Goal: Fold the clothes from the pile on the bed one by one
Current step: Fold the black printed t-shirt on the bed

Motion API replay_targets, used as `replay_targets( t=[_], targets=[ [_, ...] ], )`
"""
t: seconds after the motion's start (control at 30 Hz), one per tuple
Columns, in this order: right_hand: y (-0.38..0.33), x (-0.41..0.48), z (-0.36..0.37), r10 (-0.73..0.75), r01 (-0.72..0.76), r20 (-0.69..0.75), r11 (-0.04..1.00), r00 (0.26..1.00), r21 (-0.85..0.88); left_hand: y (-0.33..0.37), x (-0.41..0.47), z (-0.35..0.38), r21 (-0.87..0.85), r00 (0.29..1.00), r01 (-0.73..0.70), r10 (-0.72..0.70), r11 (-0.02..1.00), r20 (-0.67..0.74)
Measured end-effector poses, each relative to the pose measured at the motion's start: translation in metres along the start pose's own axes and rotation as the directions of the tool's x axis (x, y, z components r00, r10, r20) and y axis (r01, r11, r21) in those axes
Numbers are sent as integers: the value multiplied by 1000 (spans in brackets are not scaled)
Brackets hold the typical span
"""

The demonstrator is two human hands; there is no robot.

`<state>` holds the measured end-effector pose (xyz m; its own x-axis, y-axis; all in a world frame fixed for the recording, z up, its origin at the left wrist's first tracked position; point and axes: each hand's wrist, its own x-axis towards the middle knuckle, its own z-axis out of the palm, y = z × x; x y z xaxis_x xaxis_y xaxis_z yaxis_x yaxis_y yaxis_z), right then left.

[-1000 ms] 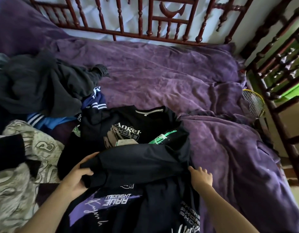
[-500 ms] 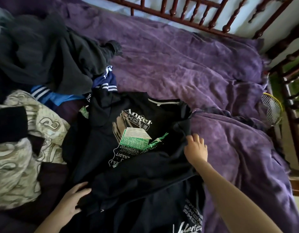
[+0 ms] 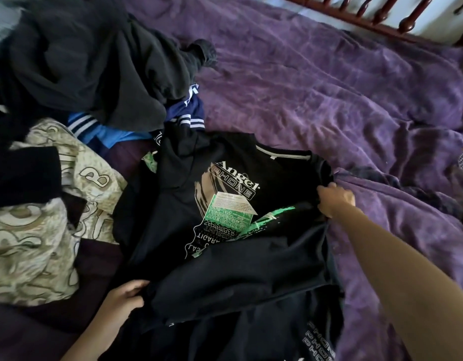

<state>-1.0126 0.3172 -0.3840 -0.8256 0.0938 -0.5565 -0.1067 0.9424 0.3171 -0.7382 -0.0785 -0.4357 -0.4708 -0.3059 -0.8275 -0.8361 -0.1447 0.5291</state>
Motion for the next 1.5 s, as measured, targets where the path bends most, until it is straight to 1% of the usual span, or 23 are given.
replay_targets(
  t=[0.07, 0.13, 0.23, 0.3, 0.37, 0.43, 0.47, 0.53, 0.57, 0.63, 0.7, 0.77, 0.83, 0.9, 0.97, 1.0, 1.07, 1.1, 1.17, 1.23, 1.37, 1.43, 1.5],
  targets=[
    [22, 3, -10, 166, -160, -58, 983, 984, 92, 7, -2, 5, -12, 1000, -13, 13, 1000, 15],
    [42, 8, -18, 314, -269, -122, 918, 942, 290, 18, 0, 15, -23, 998, -39, 40, 999, 54],
    [47, 1, -21, 360, -250, -169, 852, 917, 461, 34, 9, 35, 62, 989, -144, 144, 988, -5],
    [33, -15, -13, 303, -177, -219, 871, 927, 458, 38, 17, 41, 82, 984, -165, 170, 983, -55],
    [8, -38, 2, 186, -42, -354, 925, 917, 377, 37, 22, 40, 93, 984, -156, 163, 983, -68],
    [-22, -67, 26, -42, 171, -480, 958, 876, 228, 33, 24, 36, 84, 986, -148, 153, 985, -65],
    [-36, -82, 40, -154, 252, -483, 957, 862, 144, 31, 24, 35, 74, 986, -149, 154, 986, -65],
    [-63, -108, 66, -308, 338, -328, 940, 893, 39, 31, 20, 37, 46, 989, -125, 128, 991, -69],
    [-75, -117, 79, -342, 355, -199, 934, 918, 32, 30, 18, 39, 30, 992, -103, 105, 994, -67],
    [-89, -128, 108, -353, 351, 50, 935, 934, 50, 30, 13, 44, 50, 990, -121, 124, 991, -69],
    [-97, -137, 120, -311, 299, 185, 950, 932, 92, 33, 10, 46, 81, 978, -172, 180, 982, -105],
    [-103, -147, 120, -298, 277, 181, 952, 937, 131, 37, 4, 46, 111, 968, -192, 207, 975, -141],
    [-110, -155, 114, -304, 274, 193, 947, 933, 168, 37, -3, 44, 308, 943, -225, 286, 924, -169],
    [-115, -164, 112, -328, 284, 254, 939, 910, 194, 38, -8, 35, 481, 884, -267, 410, 835, -222],
    [-119, -174, 109, -326, 265, 290, 937, 900, 228, 44, -4, 18, 543, 810, -262, 487, 798, -326],
    [-120, -179, 109, -314, 248, 284, 937, 906, 246, 47, 2, 8, 536, 796, -227, 472, 813, -379],
    [-125, -189, 108, -287, 210, 262, 935, 921, 286, 56, 17, -14, 390, 836, -110, 297, 914, -462],
    [-128, -194, 107, -277, 194, 257, 932, 926, 308, 57, 24, -21, 288, 875, -62, 191, 956, -446],
    [-135, -201, 105, -260, 159, 256, 921, 931, 356, 55, 37, -27, 191, 953, -28, 84, 981, -292],
    [-144, -208, 102, -237, 114, 256, 901, 937, 417, 56, 47, -28, 151, 980, -31, 59, 988, -188],
    [-158, -219, 95, -197, 61, 219, 859, 956, 509, 70, 64, -15, -41, 990, 22, -27, 999, -141],
    [-161, -225, 91, -189, 60, 199, 852, 962, 521, 75, 68, -9, 0, 993, 26, -25, 1000, -113],
    [-161, -229, 84, -185, 58, 182, 838, 966, 543, 85, 68, -11, 104, 988, -58, 73, 993, -138]
  ],
)
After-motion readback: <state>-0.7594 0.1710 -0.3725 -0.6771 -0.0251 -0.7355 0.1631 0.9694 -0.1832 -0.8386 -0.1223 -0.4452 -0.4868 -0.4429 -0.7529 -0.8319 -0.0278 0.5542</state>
